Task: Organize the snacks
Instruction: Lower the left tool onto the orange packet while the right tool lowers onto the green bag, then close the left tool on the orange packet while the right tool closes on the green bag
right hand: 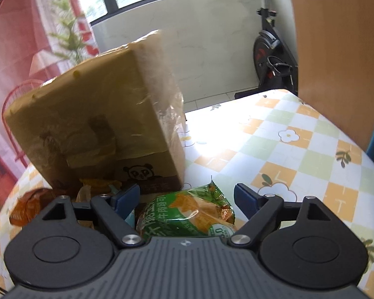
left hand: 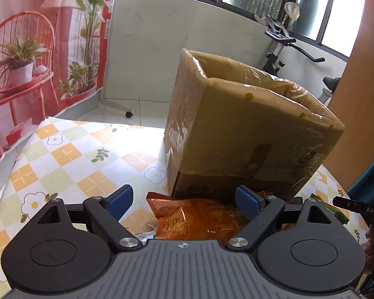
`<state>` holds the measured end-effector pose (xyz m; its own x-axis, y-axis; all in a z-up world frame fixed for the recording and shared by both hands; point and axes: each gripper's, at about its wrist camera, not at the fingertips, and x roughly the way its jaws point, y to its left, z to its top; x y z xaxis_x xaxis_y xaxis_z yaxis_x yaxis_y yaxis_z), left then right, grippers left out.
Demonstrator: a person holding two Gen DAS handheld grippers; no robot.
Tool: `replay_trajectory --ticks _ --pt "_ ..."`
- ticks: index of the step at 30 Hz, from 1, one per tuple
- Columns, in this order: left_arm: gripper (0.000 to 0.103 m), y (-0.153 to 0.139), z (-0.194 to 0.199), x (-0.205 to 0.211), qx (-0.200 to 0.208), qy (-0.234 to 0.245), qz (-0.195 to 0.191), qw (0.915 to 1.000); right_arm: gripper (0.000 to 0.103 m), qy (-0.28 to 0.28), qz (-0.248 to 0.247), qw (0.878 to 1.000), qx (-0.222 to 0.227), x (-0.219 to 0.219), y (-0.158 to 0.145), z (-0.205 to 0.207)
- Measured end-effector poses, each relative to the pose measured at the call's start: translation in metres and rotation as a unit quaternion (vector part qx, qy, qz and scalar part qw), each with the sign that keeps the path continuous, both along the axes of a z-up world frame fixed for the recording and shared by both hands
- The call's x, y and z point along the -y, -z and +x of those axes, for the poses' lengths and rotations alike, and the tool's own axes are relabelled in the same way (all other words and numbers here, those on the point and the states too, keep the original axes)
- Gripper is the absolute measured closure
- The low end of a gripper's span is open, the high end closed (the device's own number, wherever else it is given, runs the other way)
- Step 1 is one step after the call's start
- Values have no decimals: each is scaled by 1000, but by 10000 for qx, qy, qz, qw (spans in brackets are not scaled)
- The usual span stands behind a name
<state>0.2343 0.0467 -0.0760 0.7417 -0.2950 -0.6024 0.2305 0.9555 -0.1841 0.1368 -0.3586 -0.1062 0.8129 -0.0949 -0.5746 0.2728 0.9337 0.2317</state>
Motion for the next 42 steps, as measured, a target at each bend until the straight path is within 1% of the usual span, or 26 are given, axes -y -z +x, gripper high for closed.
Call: replay_trajectory --ticks 2,6,20,26,33,37,42 --pt "12 2 0 0 -20 -2 -7 10000 16 68 121 9999 21 2 2 0" --pt "12 6 -2 2 -68 11 -9 10000 11 214 419 9989 54 9 11 -3" --pt "12 20 1 3 -297 28 -67 9995 8 480 1266 9907 110 14 37 -9" --pt "12 32 3 7 -411 25 -58 9991 9 434 1031 9936 155 4 43 -9" --pt "12 44 11 10 -497 -74 -40 9987 12 420 911 9946 261 -1 49 -12" --pt "12 52 16 11 -598 -146 -145 9980 12 399 668 9959 470 -8 53 -17" --pt "12 56 16 10 -620 -130 -310 9975 12 331 340 9968 643 -17 61 -22"
